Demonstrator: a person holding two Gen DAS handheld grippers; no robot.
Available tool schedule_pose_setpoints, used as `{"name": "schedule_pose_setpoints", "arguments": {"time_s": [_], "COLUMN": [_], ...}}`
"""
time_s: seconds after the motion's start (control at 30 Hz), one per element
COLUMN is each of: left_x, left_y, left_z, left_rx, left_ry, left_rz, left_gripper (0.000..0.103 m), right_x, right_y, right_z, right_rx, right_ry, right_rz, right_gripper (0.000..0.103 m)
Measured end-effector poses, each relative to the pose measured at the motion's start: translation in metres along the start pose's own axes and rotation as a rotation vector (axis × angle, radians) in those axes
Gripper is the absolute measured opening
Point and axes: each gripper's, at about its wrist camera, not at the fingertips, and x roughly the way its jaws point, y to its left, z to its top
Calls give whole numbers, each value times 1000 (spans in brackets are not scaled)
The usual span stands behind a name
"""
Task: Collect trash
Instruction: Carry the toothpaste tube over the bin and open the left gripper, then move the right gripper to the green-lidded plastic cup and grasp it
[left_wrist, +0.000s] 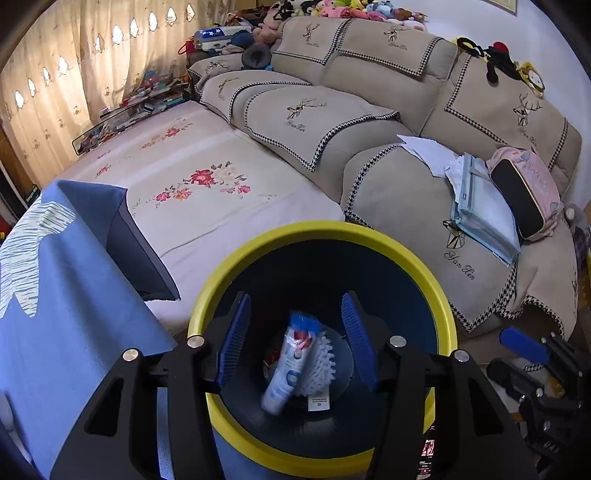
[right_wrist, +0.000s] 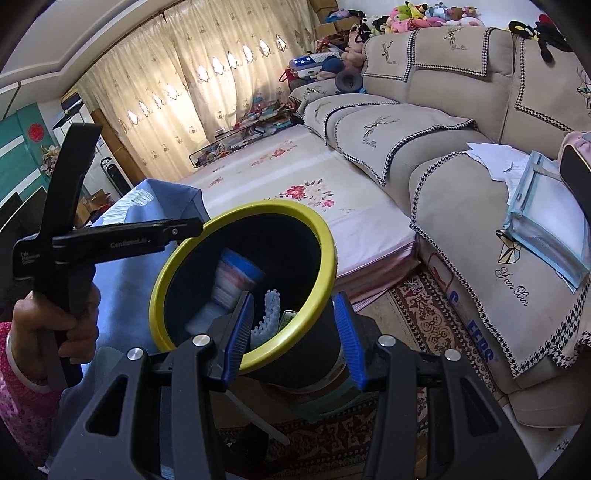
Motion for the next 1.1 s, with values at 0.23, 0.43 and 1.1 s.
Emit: {"name": "schedule_pose_setpoints", "arguments": {"time_s": [0.23,0.43,1.1], "left_x": [-65,-129,-364], "left_y": [8,24,193], "left_z": [-12,-42,-303], "left_rx": [-33,-89,-503], "left_ry": [-107,-188,-399], "left_rz": [1,31,482], "left_gripper": [64,81,98], "right_x": [-2,-2,-13], "right_y": [6,21,212], "right_z": [-3,-7,-37], "right_rx": [-8,-26,-329], "right_ry": [2,17,54], "right_rz": [8,18,182], "right_gripper": [44,44,47]}}
